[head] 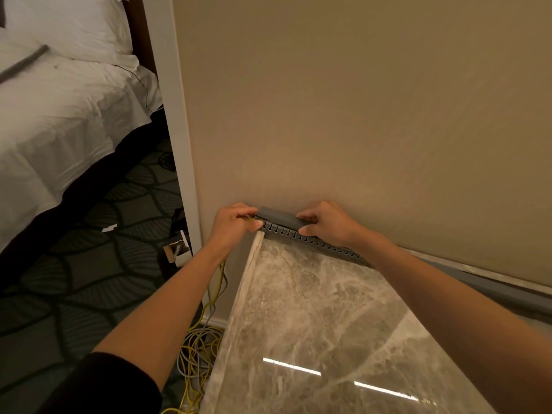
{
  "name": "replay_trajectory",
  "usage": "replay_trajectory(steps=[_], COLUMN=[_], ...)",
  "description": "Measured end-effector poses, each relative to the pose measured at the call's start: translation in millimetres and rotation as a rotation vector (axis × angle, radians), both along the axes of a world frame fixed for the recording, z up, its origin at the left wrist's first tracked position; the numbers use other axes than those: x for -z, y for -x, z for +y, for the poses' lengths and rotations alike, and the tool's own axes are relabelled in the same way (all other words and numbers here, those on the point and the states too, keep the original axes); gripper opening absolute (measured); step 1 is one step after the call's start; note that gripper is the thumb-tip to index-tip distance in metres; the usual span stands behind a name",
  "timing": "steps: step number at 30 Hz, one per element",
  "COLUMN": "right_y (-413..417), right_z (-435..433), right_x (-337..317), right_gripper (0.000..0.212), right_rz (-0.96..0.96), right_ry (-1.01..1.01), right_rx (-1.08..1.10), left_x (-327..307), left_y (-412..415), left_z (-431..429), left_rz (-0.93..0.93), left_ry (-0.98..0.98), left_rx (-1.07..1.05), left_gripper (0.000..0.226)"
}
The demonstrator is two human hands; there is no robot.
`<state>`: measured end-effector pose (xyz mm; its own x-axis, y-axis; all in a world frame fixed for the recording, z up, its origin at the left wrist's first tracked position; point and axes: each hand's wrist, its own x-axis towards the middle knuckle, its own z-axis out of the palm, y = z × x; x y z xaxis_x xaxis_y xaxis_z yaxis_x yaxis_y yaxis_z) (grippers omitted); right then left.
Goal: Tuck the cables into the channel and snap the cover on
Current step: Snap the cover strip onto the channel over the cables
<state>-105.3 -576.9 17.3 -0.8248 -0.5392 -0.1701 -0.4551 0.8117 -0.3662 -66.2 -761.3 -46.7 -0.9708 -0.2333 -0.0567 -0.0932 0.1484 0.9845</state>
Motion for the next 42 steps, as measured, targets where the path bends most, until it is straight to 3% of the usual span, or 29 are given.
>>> replay_trajectory(steps=[9,14,17,21,25,32,42], right_y=[-1.8,-3.1,-3.3,-9.6,-7.8,-2.9,-3.5], right_z=[1.1,-4.7,-13.4,-27.9,-29.0,-24.6,-14.6], right_x=[-2.0,-4.3,-2.7,8.7,16.1,17.3,9.8], right_gripper=[0.026,0.012,0.023,0.039,0.035,0.035,0.026], right_rz=[0.092,0.067,0.081,0.165,0.134,0.096,0.106], right_ry=[-0.105,-0.179,-0.195,-0.144,-0.084,-0.020,0.097], right_rx=[-0.067,-0.098,-0.069,-0.010,0.005,0.025,-0.010], left_x=[-2.4,-3.0,-2.5,-2.2,2.5,-5.7,-0.7], left_y=[2.4,1.3,0.6,0.2,-1.6,-0.5,2.1], left_z=[-0.9,-2.4,-2.9,-1.5,-3.7,-12.3,6.4], left_rz=[-0.032,-0.039,-0.030,-0.011,0.016,-0.084,0.018], left_ry=[-0.025,-0.033,-0.020,0.014,0.073,-0.033,-0.004], left_rx=[-0.008,0.000,0.001,0.019,0.123,0.331,0.118], left_gripper=[0.039,0.040,0.041,0.041,0.033,0.033,0.021])
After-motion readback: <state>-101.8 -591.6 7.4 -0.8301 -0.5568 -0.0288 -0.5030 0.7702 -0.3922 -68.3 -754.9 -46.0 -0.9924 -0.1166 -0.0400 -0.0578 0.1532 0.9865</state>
